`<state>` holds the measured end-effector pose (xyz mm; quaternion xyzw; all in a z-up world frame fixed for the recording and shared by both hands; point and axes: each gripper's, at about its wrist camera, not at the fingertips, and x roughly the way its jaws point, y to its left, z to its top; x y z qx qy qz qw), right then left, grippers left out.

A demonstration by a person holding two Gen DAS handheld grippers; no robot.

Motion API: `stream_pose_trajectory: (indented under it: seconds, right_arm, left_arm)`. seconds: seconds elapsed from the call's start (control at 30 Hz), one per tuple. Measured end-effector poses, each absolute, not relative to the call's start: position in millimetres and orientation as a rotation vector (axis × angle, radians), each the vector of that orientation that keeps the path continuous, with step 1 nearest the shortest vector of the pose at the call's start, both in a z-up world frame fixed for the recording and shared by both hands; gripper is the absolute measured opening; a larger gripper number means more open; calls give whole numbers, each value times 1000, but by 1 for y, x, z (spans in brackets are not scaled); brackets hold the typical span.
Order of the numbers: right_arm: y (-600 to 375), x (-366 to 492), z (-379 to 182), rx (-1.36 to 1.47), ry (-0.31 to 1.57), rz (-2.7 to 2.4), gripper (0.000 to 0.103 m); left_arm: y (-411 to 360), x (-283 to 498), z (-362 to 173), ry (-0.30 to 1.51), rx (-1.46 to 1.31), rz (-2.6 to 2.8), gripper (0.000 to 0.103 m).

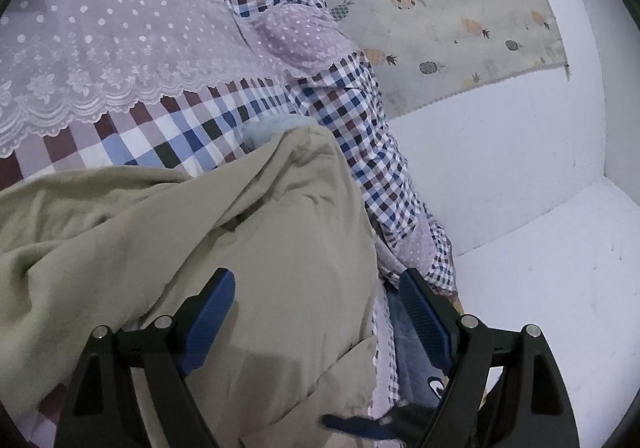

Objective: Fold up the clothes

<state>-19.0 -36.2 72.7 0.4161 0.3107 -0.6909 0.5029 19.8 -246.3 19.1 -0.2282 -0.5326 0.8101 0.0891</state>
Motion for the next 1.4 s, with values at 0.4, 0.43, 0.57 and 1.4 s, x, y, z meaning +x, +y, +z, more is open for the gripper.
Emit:
stream_pose_trajectory:
  seconds: [0.4, 0.43, 0.57, 1.4]
  right_arm:
    - [-65, -15, 29, 1077, 866, -1710, 5]
    - [-62, -18, 35, 1074, 833, -1729, 5]
    - [-47, -43, 76, 1042, 667, -1858, 5]
    - [-148, -190, 93, 1055, 676, -2250, 47]
  left_arm:
    - [-271, 32, 25, -1625, -640, 2398, 86]
    - [-275, 33, 25, -1630, -636, 2397, 86]
    - [-288, 40, 26, -1648, -619, 2395, 86]
    - [-295, 30, 18, -1718, -637, 2296, 86]
